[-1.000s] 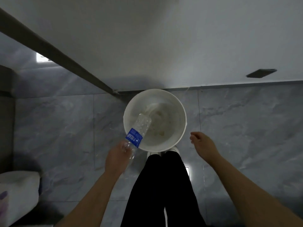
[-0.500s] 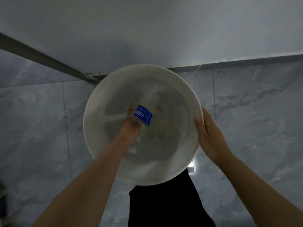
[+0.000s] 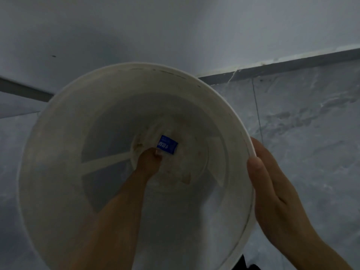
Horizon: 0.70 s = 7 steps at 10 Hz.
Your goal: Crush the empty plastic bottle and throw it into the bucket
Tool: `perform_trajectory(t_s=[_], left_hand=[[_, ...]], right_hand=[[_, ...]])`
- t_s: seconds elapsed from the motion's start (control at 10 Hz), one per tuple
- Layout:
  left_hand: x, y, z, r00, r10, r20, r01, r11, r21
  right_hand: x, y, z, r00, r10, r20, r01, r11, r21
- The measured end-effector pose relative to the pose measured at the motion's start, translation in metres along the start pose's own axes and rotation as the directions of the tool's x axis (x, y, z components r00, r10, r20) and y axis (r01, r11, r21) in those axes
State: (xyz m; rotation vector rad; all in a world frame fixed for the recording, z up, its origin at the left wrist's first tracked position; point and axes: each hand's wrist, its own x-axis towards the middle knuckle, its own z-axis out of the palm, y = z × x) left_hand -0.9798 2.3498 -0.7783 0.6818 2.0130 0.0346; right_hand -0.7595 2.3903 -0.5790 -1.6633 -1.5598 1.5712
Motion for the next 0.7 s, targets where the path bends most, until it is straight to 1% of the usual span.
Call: perform_trajectory(t_s=[0.1, 0.2, 0.3, 0.4, 0.5, 0.6, 0.7], left_hand=[[0.015, -0.010, 0.004, 0.999, -0.028, -0.041, 0.029, 0.999, 0.034], [0.022, -0.020, 0.007, 1.000, 0.001, -0.001, -0.001, 0.993, 0.119], [0.023, -0.024, 0.011, 0.997, 0.017, -0.070, -0.008, 0.992, 0.127], [0.020, -0.023, 0.011, 0.991, 0.023, -0.134, -0.007, 0.993, 0.115], [0.010, -0.020, 0.004, 0.992, 0.009, -0.126, 0.007, 0.992, 0.127], [-0.014, -0.007, -0.011, 0.997, 0.027, -0.068, -0.020, 0.994, 0.108], [-0.048, 0.006, -0.025, 0.996, 0.076, -0.052, -0.070, 0.992, 0.107]], right_hand=[[0.001, 0.004, 0.001, 0.999, -0.007, -0.044, 0.009, 0.999, 0.046], [0.001, 0.007, 0.002, 0.998, 0.001, -0.070, 0.005, 0.996, 0.086], [0.001, 0.009, 0.003, 0.996, 0.005, -0.085, 0.004, 0.994, 0.111], [0.002, 0.009, 0.003, 0.997, -0.008, -0.074, 0.015, 0.995, 0.097], [0.002, 0.009, 0.002, 0.998, 0.012, -0.061, -0.008, 0.998, 0.059], [0.001, 0.005, 0.002, 0.999, 0.045, -0.024, -0.045, 0.998, 0.038], [0.002, -0.004, -0.002, 0.999, 0.030, 0.046, -0.030, 0.999, 0.011]])
